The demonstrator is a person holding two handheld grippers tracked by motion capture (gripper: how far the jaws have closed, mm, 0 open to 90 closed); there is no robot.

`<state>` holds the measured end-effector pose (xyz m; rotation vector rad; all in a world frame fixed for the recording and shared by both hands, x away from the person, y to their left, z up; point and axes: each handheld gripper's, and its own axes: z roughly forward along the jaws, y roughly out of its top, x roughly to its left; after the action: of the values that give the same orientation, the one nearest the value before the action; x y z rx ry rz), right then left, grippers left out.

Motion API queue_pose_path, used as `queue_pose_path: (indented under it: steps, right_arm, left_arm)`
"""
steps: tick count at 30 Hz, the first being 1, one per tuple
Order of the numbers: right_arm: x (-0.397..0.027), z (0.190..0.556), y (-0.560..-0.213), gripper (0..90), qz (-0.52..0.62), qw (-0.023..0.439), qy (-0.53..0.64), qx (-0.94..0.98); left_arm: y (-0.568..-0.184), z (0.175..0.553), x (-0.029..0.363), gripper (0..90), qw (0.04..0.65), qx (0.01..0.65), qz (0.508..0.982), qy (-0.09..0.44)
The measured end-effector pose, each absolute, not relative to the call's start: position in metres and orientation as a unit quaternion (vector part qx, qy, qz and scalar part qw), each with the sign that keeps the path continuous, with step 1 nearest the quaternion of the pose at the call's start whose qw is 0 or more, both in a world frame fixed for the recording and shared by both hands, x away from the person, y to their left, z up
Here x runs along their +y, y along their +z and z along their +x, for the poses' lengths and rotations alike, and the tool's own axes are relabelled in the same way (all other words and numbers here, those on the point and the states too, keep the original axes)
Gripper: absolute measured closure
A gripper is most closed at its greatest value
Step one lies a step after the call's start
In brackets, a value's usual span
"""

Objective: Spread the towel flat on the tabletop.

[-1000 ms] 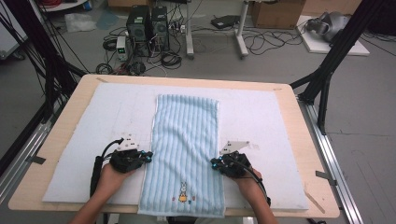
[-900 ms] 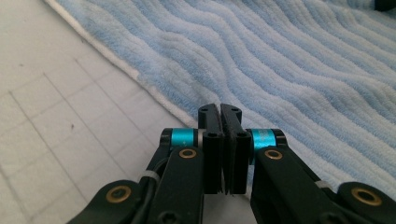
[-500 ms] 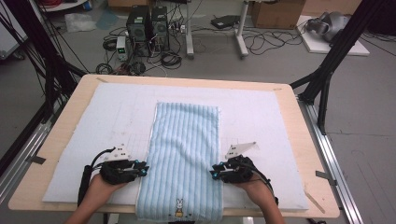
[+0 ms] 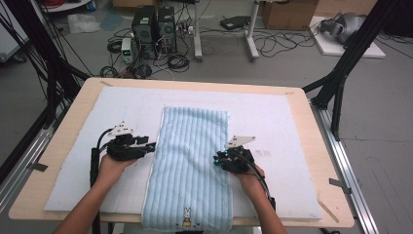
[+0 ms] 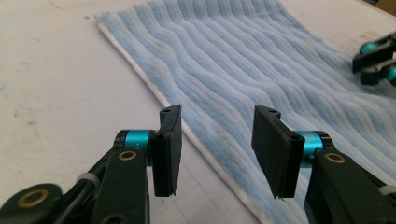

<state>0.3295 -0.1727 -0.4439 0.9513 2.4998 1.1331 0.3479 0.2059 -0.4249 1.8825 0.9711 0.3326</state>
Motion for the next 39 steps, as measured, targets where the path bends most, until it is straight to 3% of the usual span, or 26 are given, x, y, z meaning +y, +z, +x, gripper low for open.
queue_pose_path:
  steps: [4,10,11,14,17,21,25,30,35,37,39]
  right_arm:
    - [-0.174,0.328,-0.445,87.1,0.318,0.103,0.384,0.861]
    - [-0.18,0.323,-0.44,87.4,0.287,0.045,0.37,0.882]
    - [-0.182,0.322,-0.439,87.0,0.284,0.037,0.369,0.884]
    - [-0.184,0.324,-0.438,73.3,0.275,0.029,0.388,0.879]
    - [-0.192,0.333,-0.43,66.3,0.295,0.056,0.431,0.851]
    - [-0.204,0.358,-0.422,66.2,0.354,0.124,0.43,0.821]
    - [-0.21,0.395,-0.421,62.6,0.403,0.161,0.41,0.802]
    - [-0.208,0.446,-0.424,47.4,0.459,0.197,0.373,0.782]
    - [-0.202,0.478,-0.436,55.3,0.49,0.197,0.342,0.777]
    - [-0.197,0.485,-0.442,63.3,0.488,0.191,0.332,0.784]
    - [-0.192,0.488,-0.443,81.2,0.474,0.194,0.336,0.79]
  left_arm:
    - [-0.427,0.359,0.203,54.2,0.474,0.404,0.77,0.139]
    - [-0.431,0.368,0.201,55.2,0.473,0.416,0.765,0.136]
    - [-0.431,0.369,0.2,55.2,0.472,0.417,0.765,0.136]
    - [-0.432,0.372,0.198,55.2,0.471,0.417,0.765,0.134]
    - [-0.434,0.377,0.196,55.2,0.472,0.42,0.764,0.134]
    - [-0.437,0.381,0.196,55.5,0.476,0.425,0.757,0.137]
    - [-0.44,0.385,0.198,55.3,0.476,0.433,0.754,0.136]
    - [-0.438,0.388,0.199,54.1,0.476,0.442,0.748,0.135]
    - [-0.436,0.392,0.201,51.7,0.471,0.456,0.743,0.136]
    - [-0.436,0.393,0.202,51.6,0.469,0.458,0.743,0.135]
    - [-0.436,0.394,0.202,51.6,0.466,0.461,0.743,0.137]
